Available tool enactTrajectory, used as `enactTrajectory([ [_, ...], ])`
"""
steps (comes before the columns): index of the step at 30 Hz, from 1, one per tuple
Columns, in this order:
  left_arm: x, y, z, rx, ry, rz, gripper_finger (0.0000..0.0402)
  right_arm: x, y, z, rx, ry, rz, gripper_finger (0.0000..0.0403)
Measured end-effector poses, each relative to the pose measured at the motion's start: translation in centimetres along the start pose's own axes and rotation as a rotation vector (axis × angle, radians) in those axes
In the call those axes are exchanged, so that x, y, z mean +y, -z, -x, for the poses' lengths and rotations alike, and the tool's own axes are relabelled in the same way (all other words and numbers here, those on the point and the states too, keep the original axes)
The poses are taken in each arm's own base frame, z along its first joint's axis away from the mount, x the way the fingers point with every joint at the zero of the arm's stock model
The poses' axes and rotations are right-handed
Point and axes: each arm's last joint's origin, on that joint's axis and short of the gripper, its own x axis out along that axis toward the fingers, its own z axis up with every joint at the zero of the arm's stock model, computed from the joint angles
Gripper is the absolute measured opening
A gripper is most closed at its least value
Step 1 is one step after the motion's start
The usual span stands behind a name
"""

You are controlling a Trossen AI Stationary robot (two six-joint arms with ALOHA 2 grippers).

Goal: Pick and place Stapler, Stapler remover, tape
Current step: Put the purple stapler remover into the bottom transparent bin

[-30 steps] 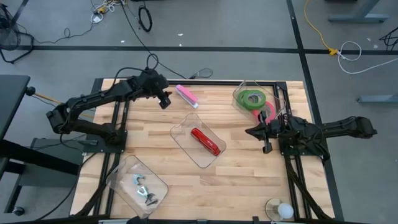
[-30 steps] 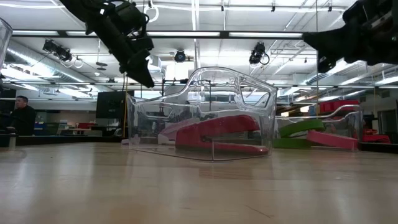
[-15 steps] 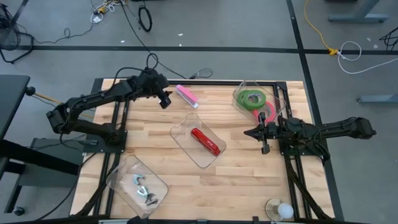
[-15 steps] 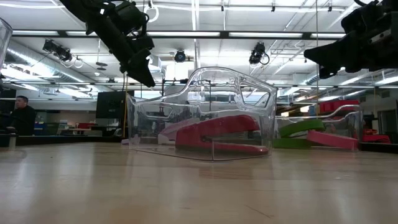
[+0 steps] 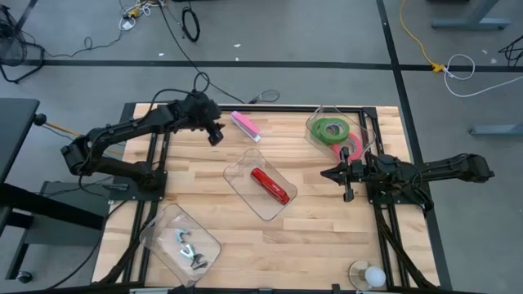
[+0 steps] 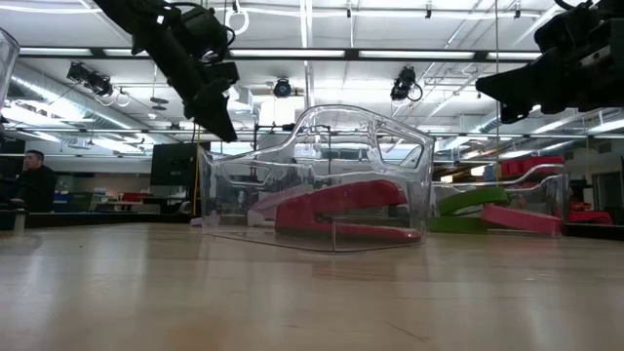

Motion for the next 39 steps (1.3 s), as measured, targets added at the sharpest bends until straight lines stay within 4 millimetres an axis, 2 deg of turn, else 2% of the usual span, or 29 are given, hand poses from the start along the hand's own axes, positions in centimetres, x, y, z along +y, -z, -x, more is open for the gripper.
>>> enactTrajectory([
  [6, -0.1, 0.8, -1.2, 0.092, 0.013, -0.073, 0.0177, 0.0, 0.0, 0.0, 0.0, 0.0, 0.0, 0.0022],
  [17, -0.1, 2.7, -5.6, 0.312, -0.033, -0.122, 0.0177, 0.0, 0.0, 0.0, -0.001, 0.001, 0.0, 0.0022],
  [22, 0.0, 3.4, -7.0, 0.367, -0.038, -0.107, 0.0177, 0.0, 0.0, 0.0, 0.0, 0.001, 0.0, 0.0022],
  [28, 0.0, 3.8, -7.7, 0.395, -0.043, -0.104, 0.0177, 0.0, 0.0, 0.0, -0.001, 0.001, 0.0, 0.0022],
  [39, 0.0, 3.6, -7.9, 0.369, -0.072, 0.011, 0.0177, 0.0, 0.0, 0.0, -0.001, 0.001, 0.0, 0.0022],
])
